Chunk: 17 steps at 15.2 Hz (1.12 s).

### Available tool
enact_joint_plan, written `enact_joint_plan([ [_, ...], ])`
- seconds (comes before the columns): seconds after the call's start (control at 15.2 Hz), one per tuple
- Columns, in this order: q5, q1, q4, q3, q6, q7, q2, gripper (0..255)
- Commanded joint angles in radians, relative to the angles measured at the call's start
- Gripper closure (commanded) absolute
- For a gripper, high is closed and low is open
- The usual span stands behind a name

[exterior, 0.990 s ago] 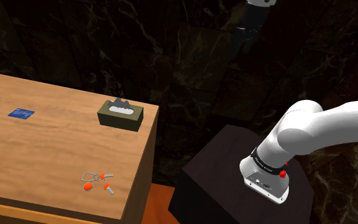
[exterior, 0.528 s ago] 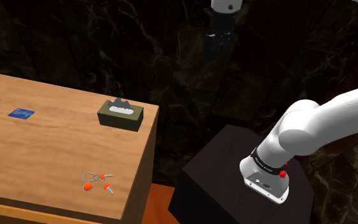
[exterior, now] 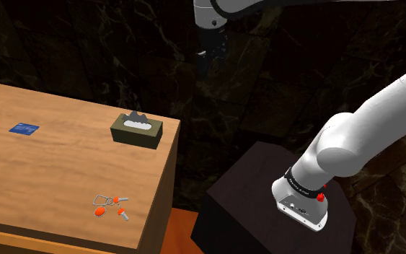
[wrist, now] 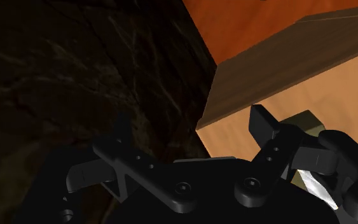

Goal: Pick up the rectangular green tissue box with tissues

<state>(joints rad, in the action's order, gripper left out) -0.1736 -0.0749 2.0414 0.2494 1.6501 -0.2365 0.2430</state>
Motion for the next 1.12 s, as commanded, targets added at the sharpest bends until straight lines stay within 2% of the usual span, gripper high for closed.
enact_joint_plan([
  [0.0, -0.030, -0.012, -0.049, 0.032, 0.003, -0.032, -0.079, 0],
  [0.53, -0.190, -0.088, -0.306, 0.112, -0.044, -0.138, -0.423, 0],
  [1.06, -0.356, -0.235, -0.657, 0.116, -0.162, -0.176, -0.793, 0],
])
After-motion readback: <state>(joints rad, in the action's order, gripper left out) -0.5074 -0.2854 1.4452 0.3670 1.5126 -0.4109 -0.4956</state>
